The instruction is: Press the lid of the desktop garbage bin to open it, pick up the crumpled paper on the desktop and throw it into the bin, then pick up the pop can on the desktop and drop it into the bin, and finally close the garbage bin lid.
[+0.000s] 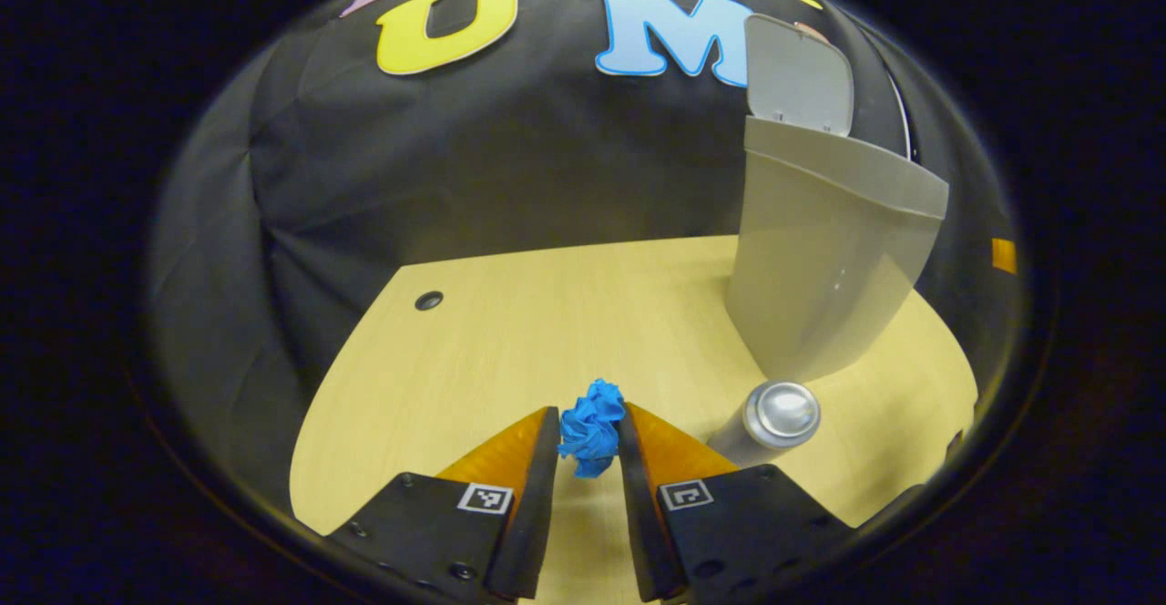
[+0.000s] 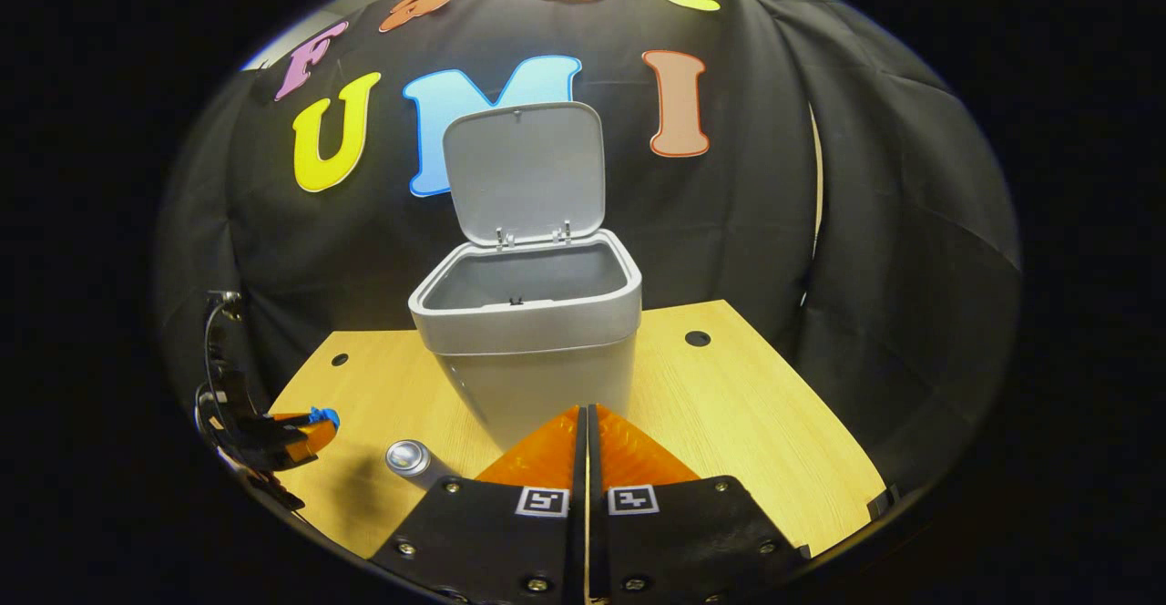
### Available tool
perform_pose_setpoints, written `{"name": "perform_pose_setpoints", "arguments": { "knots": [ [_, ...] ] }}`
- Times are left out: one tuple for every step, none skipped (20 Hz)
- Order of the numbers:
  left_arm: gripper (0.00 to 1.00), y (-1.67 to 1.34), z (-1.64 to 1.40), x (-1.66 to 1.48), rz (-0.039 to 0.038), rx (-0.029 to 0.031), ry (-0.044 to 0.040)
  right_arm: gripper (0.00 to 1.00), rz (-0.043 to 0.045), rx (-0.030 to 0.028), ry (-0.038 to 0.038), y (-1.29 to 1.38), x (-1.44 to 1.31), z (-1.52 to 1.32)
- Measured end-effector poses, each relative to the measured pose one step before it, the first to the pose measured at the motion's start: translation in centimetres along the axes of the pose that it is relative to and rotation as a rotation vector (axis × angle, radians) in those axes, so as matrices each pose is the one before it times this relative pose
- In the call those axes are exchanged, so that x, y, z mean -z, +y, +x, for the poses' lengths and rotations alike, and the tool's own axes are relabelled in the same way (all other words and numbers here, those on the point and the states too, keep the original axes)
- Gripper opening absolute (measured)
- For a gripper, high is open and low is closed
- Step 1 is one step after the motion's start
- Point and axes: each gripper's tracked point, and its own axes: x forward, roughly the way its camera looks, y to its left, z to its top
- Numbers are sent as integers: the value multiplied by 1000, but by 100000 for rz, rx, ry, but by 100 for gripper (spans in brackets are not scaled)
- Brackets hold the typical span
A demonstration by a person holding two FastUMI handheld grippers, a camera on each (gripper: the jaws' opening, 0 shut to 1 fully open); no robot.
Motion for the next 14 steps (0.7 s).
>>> {"name": "perform_pose_setpoints", "arguments": {
  "knots": [
    [43,-424,-98,-1208,-273,1067,-1961,1,424,648,-70,-256,29,-175],
    [43,-517,91,-1262,-261,989,-2089,1,403,533,-2,-315,129,-74],
    [43,-459,27,-1294,-217,931,-2053,1,378,459,36,-197,36,-175],
    [44,-435,38,-1222,-291,1047,-2134,1,311,340,150,-208,249,-127],
    [43,-514,50,-1235,63,1001,-2019,1,265,315,167,-113,83,-131],
    [43,-443,159,-1362,235,1034,-2018,1,237,245,134,-164,194,-19],
    [42,-478,-22,-1292,345,1061,-2150,1,194,247,172,-121,162,-129],
    [42,-511,49,-1164,333,1040,-1999,1,260,141,128,-80,121,-130],
    [45,-575,74,-1102,121,1243,-1811,1,349,171,170,-101,86,-66],
    [46,-674,215,-1109,-41,1257,-1750,1,388,150,49,-93,140,-52],
    [44,-692,241,-1081,-105,1285,-1840,1,379,146,-31,-32,40,-89],
    [47,-635,174,-1032,17,1200,-1810,1,366,71,21,-19,167,-138],
    [47,-714,151,-1017,-72,1195,-1547,1,369,-30,6,0,55,-164],
    [47,-792,315,-971,-345,1406,-1546,1,313,-6,21,-29,132,-75]
  ]
}}
